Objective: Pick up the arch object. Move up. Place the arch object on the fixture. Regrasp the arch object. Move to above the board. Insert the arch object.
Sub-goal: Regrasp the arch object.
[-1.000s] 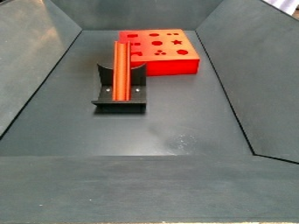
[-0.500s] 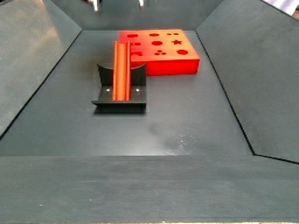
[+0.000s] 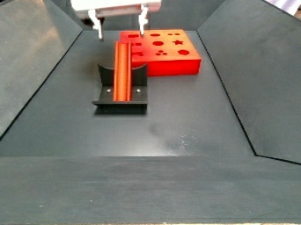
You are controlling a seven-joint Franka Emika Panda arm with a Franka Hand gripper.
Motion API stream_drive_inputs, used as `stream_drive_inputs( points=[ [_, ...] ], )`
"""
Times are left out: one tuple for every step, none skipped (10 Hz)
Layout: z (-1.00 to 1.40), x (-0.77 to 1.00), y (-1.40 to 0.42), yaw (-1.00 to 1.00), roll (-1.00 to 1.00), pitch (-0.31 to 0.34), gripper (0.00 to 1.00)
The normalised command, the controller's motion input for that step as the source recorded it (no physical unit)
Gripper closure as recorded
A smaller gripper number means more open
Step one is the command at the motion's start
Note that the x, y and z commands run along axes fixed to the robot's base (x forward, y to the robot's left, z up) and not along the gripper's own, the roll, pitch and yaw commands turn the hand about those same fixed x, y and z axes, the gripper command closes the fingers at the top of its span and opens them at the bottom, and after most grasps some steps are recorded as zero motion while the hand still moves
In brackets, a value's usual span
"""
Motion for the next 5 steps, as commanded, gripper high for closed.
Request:
stream_drive_inputs(
  points=[
    [-0.85, 0.12, 0.00, 0.03, 0.07, -0.082, 0.00],
    [-0.63, 0.11, 0.00, 0.01, 0.07, -0.065, 0.00],
    [-0.48, 0.09, -0.01, -0.01, 0.07, -0.047, 0.00],
    [-0.28, 0.09, -0.01, -0.01, 0.07, -0.027, 0.00],
    [-0.18, 0.08, -0.01, -0.01, 0.07, -0.017, 0.00]
  ],
)
